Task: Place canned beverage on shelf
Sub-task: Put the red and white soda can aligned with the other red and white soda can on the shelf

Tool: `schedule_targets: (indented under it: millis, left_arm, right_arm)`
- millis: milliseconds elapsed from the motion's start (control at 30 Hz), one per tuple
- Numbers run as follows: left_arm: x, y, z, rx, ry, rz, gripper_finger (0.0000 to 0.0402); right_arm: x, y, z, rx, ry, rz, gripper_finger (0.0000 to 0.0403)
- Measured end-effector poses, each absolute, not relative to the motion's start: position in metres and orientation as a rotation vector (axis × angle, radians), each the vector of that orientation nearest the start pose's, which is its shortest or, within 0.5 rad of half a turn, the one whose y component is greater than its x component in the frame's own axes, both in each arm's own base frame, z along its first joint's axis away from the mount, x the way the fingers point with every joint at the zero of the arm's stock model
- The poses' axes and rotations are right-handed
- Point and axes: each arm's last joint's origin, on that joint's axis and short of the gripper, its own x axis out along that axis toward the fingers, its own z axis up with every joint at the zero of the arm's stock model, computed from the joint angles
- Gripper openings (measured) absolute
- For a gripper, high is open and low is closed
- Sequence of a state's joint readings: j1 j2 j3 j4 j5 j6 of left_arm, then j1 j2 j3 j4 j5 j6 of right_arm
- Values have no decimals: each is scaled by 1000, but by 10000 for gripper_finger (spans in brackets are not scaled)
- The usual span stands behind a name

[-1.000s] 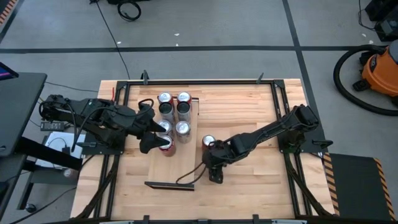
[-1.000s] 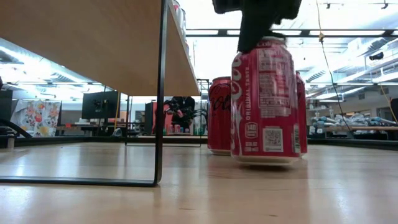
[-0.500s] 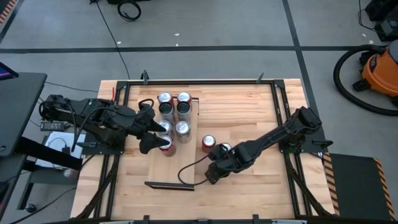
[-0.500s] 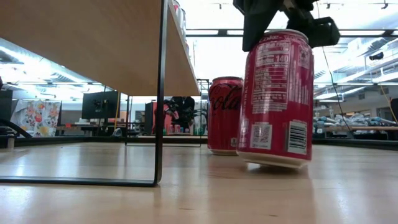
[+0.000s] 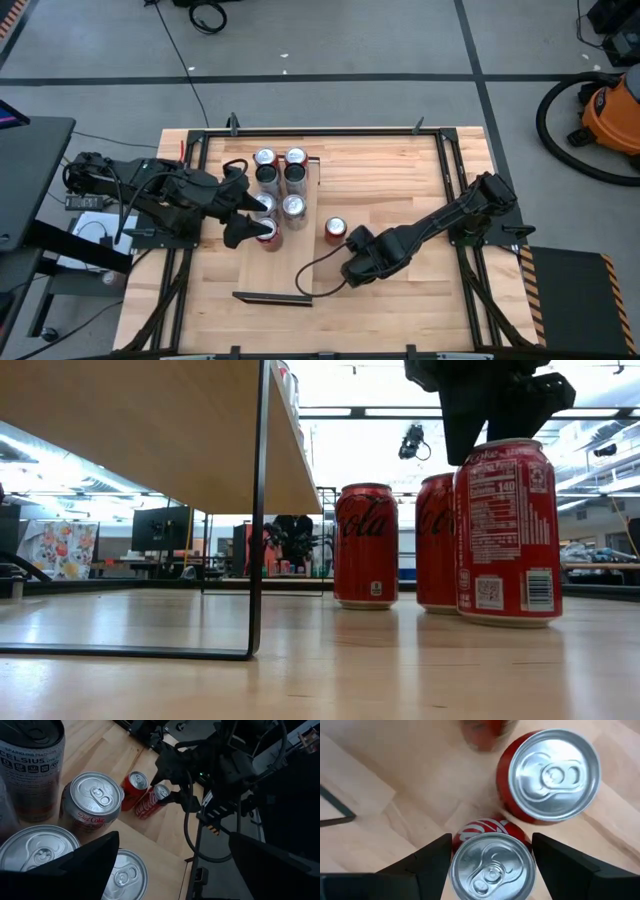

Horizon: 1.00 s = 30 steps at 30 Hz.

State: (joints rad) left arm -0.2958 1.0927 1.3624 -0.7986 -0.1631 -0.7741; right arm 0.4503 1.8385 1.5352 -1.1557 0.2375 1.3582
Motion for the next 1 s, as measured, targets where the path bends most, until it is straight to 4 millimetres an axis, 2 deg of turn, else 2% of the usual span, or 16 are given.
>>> schedule_targets:
  millis: [200, 367, 533, 667, 800, 900, 1000]
  left_arm:
    - [195, -54, 412, -626, 535, 74, 389]
    - [195, -54, 412, -625, 536, 73, 389]
    - [194, -54, 412, -625, 537, 74, 389]
    - [194, -54, 412, -625, 540, 76, 389]
    - [194, -54, 412, -631, 539, 77, 389]
    - [194, -54, 412, -632, 539, 77, 389]
    - [194, -54, 412, -632, 539, 77, 389]
  right_arm:
    - [322, 145, 247, 634, 1195, -719, 277]
    - [324, 140, 249, 571, 1234, -647, 291]
    - [323, 136, 264, 521, 1179, -554, 317]
    - [323, 135, 285, 430, 1072, -388, 339]
    - [318, 141, 307, 275, 995, -138, 349]
    - [310, 148, 312, 122, 1007, -9, 349]
    - [298, 151, 304, 34, 1061, 29, 348]
